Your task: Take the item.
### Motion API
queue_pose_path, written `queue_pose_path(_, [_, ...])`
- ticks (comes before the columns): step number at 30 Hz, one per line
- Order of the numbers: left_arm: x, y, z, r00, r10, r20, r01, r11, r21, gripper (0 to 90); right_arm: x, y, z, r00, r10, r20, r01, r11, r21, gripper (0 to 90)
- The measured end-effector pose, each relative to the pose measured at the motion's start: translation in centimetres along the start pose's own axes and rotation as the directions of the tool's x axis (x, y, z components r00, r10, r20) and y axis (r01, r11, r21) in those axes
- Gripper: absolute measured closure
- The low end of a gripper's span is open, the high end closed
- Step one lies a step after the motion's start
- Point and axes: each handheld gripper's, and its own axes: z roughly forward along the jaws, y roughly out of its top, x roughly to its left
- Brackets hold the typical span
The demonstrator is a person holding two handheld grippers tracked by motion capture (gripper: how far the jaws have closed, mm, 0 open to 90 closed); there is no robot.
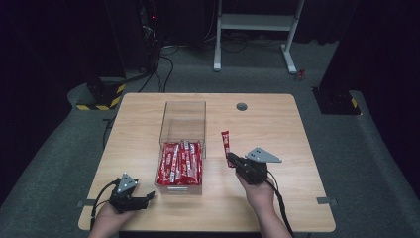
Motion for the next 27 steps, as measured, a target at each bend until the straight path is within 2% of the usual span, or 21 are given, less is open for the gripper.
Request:
queue_pose_path(14, [0.0,0.0,0.0,1.0,-0.001,0.0,0.001,1.0,0.0,16.7,-0.7,-1.4,1.2,0.9996,0.015,0.024,-0.017,0.998,0.061,90.0])
queue_pose_path(27, [0.0,0.0,0.0,1.0,-0.001,0.0,0.001,1.0,0.0,16.7,-1.0,-3.1,2.8,0.9991,0.01,0.041,-0.016,0.989,0.147,90.0])
